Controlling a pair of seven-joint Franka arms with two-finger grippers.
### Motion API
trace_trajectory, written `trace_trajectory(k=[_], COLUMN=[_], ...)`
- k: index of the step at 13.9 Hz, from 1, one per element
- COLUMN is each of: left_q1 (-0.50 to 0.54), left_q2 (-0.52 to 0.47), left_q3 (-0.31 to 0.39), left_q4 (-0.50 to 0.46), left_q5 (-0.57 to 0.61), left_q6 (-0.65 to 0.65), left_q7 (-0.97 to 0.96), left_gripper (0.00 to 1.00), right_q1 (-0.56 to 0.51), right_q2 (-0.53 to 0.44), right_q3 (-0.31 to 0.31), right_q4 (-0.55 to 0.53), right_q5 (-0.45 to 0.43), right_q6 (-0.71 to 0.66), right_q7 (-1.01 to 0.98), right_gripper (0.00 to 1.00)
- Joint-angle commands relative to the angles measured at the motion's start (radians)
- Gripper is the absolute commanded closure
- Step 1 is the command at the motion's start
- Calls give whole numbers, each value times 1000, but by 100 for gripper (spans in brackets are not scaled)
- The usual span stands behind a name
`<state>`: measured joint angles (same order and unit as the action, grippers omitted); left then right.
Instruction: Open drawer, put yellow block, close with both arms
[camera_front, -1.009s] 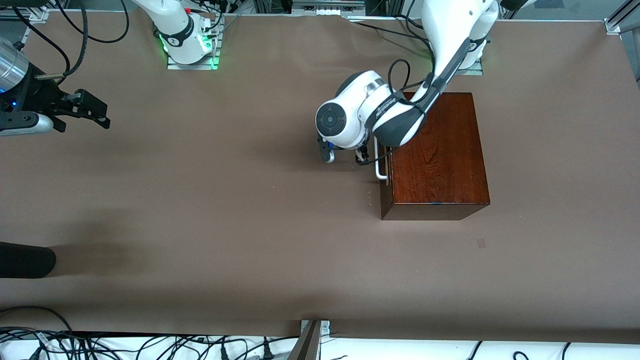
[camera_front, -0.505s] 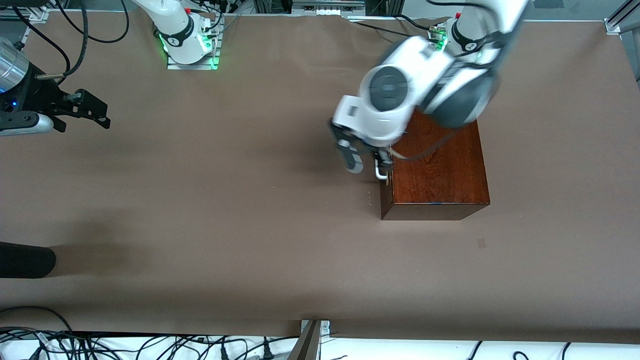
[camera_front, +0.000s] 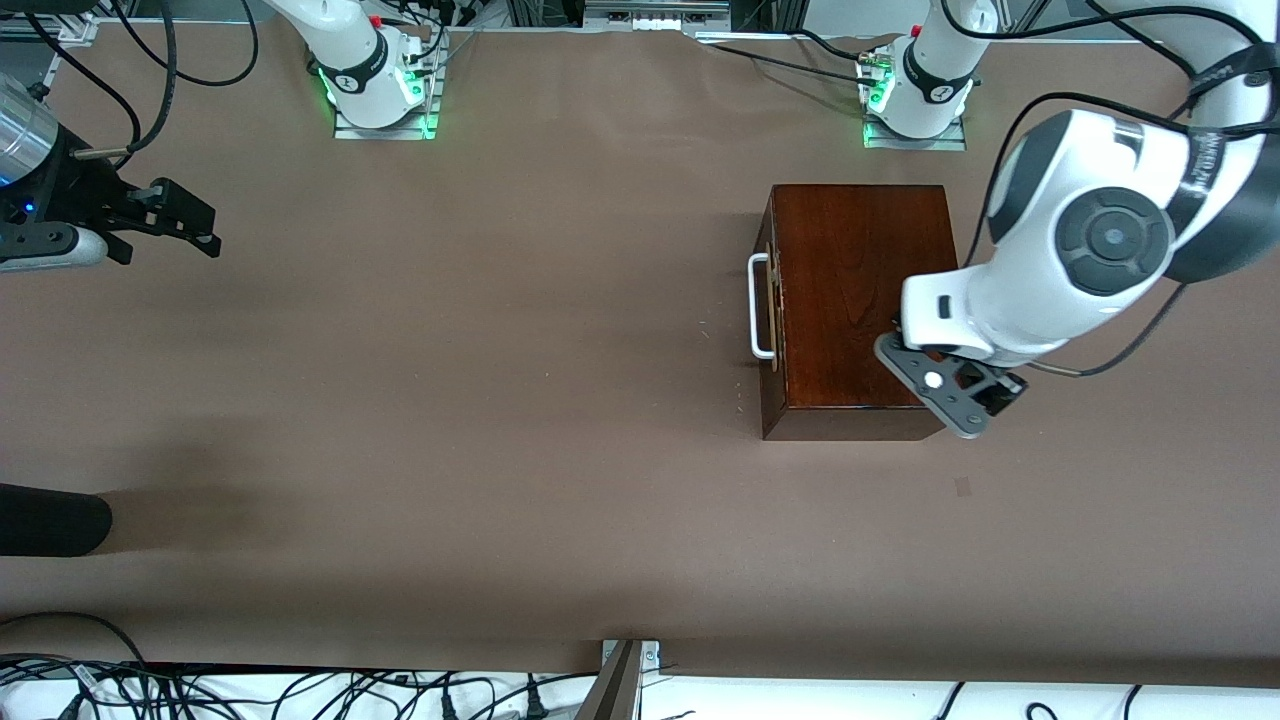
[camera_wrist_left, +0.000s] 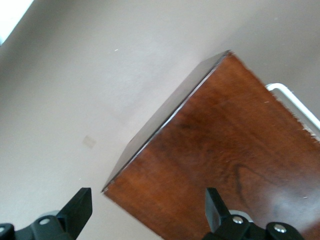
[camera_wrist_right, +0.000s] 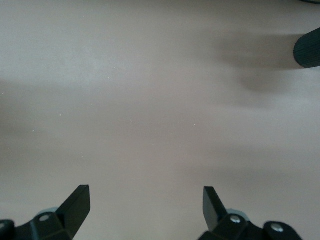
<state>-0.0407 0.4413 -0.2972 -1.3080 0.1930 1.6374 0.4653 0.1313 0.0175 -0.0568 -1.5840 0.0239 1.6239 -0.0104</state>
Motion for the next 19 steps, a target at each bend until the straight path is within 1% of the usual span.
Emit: trace_trajectory(k=[1,2,3,4,5,6,7,8,9,11,12,13,15,17,19], left_q1=[16,18,28,42,45,44,44,51,74,100,105,107,72,55,18], left_q2=[-3,-3,-3,-3,-31,-83,-140,-209,-269,-428,-490,-509,-498,-492,-483], left_q3=[27,44,46,49,56,76,93,121,141,144,145,151,210,233,305], left_q4=[44,85,119,131,115,78,12,-64,-139,-316,-385,-401,-386,-379,-375], left_q5=[11,5,-4,-35,-53,-66,-92,-127,-157,-170,-170,-170,-173,-184,-213], left_q6=[-40,-101,-153,-177,-177,-176,-160,-118,-78,14,51,55,45,24,21], left_q7=[-92,-175,-262,-346,-417,-480,-546,-598,-611,-628,-642,-639,-631,-629,-620], left_gripper=[0,0,0,0,0,0,0,0,0,0,0,0,0,0,0], right_q1=[4,4,4,4,4,4,4,4,4,4,4,4,4,4,4], right_q2=[-10,-10,-10,-10,-10,-11,-10,-11,-11,-10,-11,-11,-11,-11,-11], right_q3=[-1,-1,-1,-1,-1,-1,-1,-1,-1,-1,-1,-1,-1,-2,-1], right_q4=[4,4,4,4,2,4,4,4,4,4,4,4,4,4,4], right_q5=[-13,-13,-13,-13,-13,-13,-13,-13,-13,-13,-13,-13,-13,-13,-13], right_q6=[-12,-12,-12,-12,-12,-12,-12,-12,-12,-12,-12,-12,-12,-12,-12], right_q7=[-10,-10,-10,-10,-10,-10,-10,-11,-11,-11,-10,-11,-11,-10,-10], right_gripper=[0,0,0,0,0,0,0,0,0,0,0,0,0,0,0])
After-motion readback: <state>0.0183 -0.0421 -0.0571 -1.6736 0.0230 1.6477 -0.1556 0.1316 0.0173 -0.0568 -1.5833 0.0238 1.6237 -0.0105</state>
